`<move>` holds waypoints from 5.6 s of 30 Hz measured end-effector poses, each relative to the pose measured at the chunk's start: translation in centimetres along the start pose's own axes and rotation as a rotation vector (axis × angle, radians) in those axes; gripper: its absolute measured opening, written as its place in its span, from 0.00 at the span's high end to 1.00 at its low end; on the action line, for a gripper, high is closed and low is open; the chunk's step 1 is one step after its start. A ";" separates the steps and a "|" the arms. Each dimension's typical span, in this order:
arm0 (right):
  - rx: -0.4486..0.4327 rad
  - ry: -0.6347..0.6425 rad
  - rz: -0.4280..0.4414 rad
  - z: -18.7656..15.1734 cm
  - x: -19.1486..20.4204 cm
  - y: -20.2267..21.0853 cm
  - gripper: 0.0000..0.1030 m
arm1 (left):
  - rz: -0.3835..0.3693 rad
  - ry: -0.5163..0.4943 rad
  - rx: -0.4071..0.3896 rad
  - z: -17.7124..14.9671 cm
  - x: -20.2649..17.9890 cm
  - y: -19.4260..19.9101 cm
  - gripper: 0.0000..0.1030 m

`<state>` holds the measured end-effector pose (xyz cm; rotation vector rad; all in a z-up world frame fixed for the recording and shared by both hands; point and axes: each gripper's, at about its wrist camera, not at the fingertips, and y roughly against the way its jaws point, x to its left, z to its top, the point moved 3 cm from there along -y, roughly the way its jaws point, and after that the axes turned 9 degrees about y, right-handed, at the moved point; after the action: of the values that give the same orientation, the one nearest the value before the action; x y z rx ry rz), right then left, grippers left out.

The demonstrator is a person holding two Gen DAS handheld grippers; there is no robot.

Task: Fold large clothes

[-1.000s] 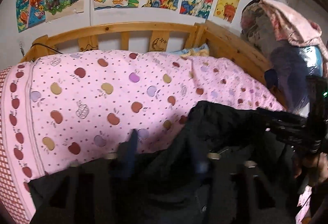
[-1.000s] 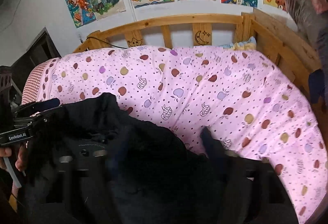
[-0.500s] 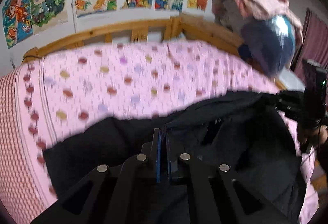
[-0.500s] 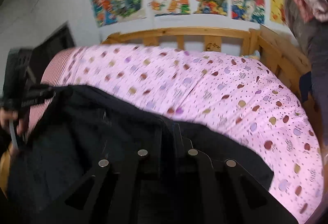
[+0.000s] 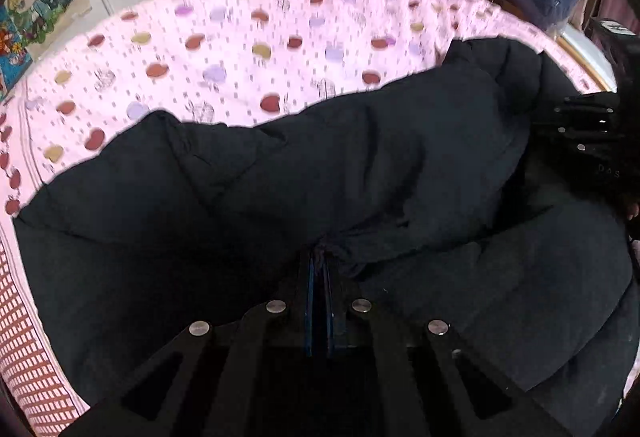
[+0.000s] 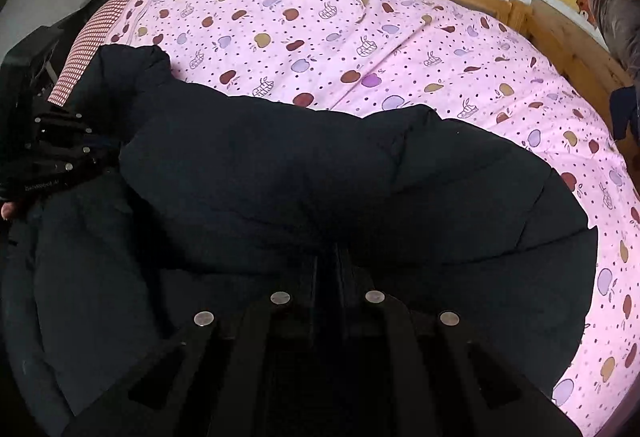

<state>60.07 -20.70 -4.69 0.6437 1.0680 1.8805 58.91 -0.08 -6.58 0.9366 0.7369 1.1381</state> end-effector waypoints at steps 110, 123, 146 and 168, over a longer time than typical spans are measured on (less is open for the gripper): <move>-0.451 -0.019 -0.136 -14.8 21.1 34.2 0.03 | 0.093 0.169 -0.599 -23.2 -10.3 34.1 0.00; -0.445 -0.034 -0.172 -22.6 23.7 35.4 0.03 | 0.074 0.143 -0.613 -30.9 -10.1 34.9 0.00; -0.273 -0.023 -0.120 -34.6 26.5 30.3 0.03 | 0.095 -0.011 -0.481 -45.1 -11.2 29.6 0.00; -0.105 0.000 -0.156 -37.5 28.0 25.5 0.03 | 0.402 -0.186 -0.372 -47.6 -12.3 22.2 0.00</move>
<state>6.92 -19.14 -0.81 0.4854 0.9833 1.7881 5.06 2.32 -7.12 0.8756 0.1735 1.4555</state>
